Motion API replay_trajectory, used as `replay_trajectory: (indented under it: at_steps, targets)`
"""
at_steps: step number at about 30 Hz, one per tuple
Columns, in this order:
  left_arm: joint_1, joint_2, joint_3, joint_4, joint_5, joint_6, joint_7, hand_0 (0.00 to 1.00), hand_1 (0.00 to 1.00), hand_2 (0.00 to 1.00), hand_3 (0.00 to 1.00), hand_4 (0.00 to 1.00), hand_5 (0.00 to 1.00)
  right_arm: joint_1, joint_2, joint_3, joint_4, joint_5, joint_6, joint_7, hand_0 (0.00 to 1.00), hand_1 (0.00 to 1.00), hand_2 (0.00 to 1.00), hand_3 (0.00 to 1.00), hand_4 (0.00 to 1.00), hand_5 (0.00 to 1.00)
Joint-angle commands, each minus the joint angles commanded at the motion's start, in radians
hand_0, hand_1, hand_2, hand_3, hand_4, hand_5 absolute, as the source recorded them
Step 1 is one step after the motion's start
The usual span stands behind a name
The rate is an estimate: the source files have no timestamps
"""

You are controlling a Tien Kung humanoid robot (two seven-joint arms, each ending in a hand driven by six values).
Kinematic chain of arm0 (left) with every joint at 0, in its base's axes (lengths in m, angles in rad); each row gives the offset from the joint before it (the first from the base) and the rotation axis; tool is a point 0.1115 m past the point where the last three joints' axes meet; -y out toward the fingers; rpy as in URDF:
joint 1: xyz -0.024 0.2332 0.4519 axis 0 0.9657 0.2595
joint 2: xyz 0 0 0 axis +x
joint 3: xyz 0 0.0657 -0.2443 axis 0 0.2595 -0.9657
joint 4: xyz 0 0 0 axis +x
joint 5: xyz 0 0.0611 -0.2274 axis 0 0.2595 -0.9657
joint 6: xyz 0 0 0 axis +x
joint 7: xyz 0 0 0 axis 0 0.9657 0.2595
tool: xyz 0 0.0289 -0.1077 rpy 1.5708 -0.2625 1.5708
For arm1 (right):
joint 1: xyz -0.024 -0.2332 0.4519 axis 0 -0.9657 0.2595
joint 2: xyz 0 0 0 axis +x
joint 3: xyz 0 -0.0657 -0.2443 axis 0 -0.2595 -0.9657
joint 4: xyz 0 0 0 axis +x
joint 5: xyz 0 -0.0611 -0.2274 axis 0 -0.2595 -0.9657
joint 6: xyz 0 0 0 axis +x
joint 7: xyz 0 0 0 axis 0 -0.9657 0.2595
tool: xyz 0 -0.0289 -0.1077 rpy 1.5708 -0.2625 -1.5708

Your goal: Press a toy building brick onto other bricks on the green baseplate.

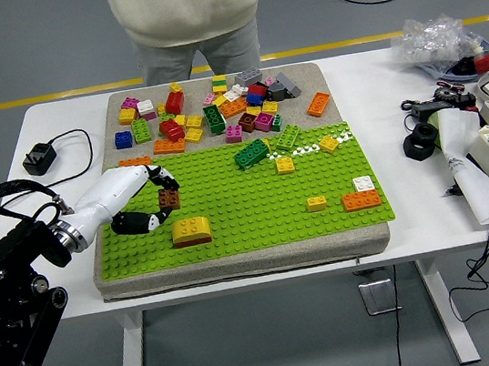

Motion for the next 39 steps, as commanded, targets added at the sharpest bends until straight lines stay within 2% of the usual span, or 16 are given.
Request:
replay_trajectory:
  at_steps: [7, 12, 32, 39]
  targets:
    - [0.037, -0.008, 0.010, -0.027, 0.000, -0.010, 0.007, 0.698, 0.661, 0.540, 0.596, 0.450, 0.002, -0.001, -0.002, 0.000, 0.000, -0.004, 0.000, 0.002, 0.801, 0.732, 0.754, 0.745, 0.998, 0.666]
    - [0.046, -0.013, 0.014, -0.033, 0.000, -0.013, 0.010, 0.699, 0.660, 0.539, 0.594, 0.452, 0.002, 0.000, -0.004, -0.002, 0.000, -0.006, -0.002, 0.004, 0.802, 0.732, 0.754, 0.746, 0.998, 0.667]
    - [0.025, -0.051, 0.025, 0.014, 0.000, -0.020, 0.015, 0.702, 0.661, 0.541, 0.591, 0.461, 0.002, 0.004, -0.005, -0.009, 0.000, -0.008, -0.002, -0.001, 0.802, 0.732, 0.755, 0.744, 0.998, 0.667]
    - [0.019, -0.053, 0.017, 0.028, 0.000, -0.020, 0.015, 0.705, 0.665, 0.542, 0.593, 0.468, 0.002, 0.004, -0.005, -0.009, 0.000, -0.008, -0.002, -0.002, 0.803, 0.732, 0.755, 0.744, 0.998, 0.667]
